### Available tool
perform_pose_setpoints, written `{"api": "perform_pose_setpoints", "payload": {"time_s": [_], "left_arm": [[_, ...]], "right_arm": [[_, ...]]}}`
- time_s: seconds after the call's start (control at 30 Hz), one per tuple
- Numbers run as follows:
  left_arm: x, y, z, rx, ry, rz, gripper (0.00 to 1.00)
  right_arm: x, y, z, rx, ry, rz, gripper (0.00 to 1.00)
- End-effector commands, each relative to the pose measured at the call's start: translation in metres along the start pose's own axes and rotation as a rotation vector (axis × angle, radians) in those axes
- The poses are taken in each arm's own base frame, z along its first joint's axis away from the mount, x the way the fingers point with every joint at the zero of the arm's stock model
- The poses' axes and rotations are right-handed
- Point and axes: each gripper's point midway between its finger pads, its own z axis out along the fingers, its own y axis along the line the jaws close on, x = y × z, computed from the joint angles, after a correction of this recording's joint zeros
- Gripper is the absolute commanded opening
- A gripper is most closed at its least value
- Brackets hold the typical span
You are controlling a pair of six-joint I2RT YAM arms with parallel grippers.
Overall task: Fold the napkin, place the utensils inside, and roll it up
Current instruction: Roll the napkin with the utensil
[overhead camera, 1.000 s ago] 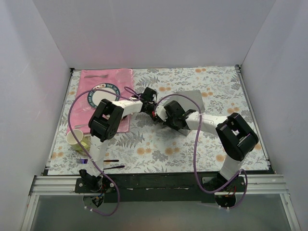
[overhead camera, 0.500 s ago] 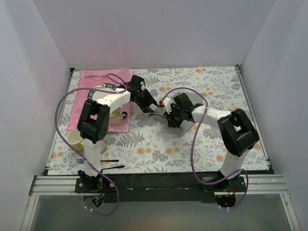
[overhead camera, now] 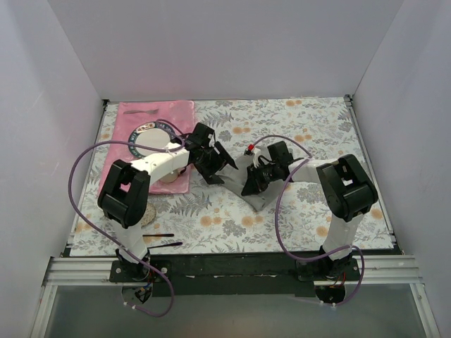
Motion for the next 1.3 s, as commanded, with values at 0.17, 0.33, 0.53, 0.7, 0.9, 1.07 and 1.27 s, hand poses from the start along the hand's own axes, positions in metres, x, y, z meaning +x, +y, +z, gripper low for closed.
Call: {"api": "perform_pose_setpoints", "payload": {"time_s": [0.17,0.33,0.53,0.7,0.9,1.07,1.27], "left_arm": [[0.021,0.033,0.024,-0.122,0.011,-0.137,0.72],[0.035,0.053,0.027,-0.155,0.031,-0.215,0.74],[0.027,0.049,0.048,-0.129,0.016,-0.209,0.75],[0.022,0.053,0.064,-0.132,-0.004,-0.219,0.72],[0.001,0.058,0.074,-0.14,-0.122,-0.128,0.47],[-0.007,0.062,0.079,-0.174,-0.169,-0.001,0.17],[-0.001,0.059,0.078,-0.207,-0.185,0.084,0.02]], "right_arm": [[0.068,-0.002,-0.001,-0.006,0.089,0.26,0.09],[0.068,-0.009,-0.004,0.034,0.065,0.264,0.09],[0.072,-0.011,-0.005,0.049,0.053,0.269,0.09],[0.071,-0.011,-0.009,0.071,0.042,0.26,0.1],[0.064,-0.011,-0.015,0.103,0.016,0.225,0.13],[0.062,-0.012,-0.02,0.127,0.011,0.178,0.14],[0.054,-0.011,-0.026,0.164,0.003,0.127,0.18]]}}
